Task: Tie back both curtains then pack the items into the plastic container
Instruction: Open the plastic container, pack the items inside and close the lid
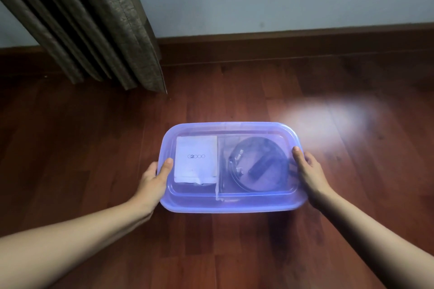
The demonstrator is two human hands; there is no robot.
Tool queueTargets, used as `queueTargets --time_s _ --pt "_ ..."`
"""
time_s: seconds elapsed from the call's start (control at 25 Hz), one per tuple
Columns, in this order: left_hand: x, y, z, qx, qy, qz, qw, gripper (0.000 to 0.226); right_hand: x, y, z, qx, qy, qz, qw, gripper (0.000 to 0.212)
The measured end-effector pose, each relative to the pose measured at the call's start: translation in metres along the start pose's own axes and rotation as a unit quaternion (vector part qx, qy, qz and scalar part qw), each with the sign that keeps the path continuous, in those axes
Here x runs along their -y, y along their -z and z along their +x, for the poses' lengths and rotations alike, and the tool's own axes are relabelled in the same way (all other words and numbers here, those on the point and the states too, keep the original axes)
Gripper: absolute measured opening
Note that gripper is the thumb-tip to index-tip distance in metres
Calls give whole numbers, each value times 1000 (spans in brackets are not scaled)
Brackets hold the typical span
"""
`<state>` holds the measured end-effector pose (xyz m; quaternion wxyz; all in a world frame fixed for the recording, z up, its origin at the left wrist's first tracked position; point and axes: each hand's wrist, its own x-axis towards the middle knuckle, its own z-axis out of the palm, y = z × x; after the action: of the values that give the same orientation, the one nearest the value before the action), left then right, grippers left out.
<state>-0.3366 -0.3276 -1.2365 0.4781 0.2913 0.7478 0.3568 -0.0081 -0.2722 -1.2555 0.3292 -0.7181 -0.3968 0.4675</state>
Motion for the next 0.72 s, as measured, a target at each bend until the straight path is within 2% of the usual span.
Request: queueTargets --time_s 0.16,0.28,0.32,0.48,0.52,0.64,0.72 --pt "-10 -2 7 -12 30 31 999 39 3 -1 2 -1 -26 -3 1000 64" --pt "-8 -6 7 5 64 -21 998 40 -2 3 6 81 -90 84 989 74" --pt "-6 -4 6 18 64 -48 997 41 -4 5 5 95 -104 111 984 72" --pt "-3 20 0 6 28 -82 996 32 2 -5 -6 128 -91 146 977 35" --pt "-5 27 -2 -6 23 -89 996 29 9 -13 -8 135 -85 149 976 32" --pt "-1 68 -3 -65 7 -85 994 29 34 -54 -12 167 -59 133 975 51" --pt "3 107 1 -120 -5 -89 989 30 53 -89 -17 236 -40 110 965 63"
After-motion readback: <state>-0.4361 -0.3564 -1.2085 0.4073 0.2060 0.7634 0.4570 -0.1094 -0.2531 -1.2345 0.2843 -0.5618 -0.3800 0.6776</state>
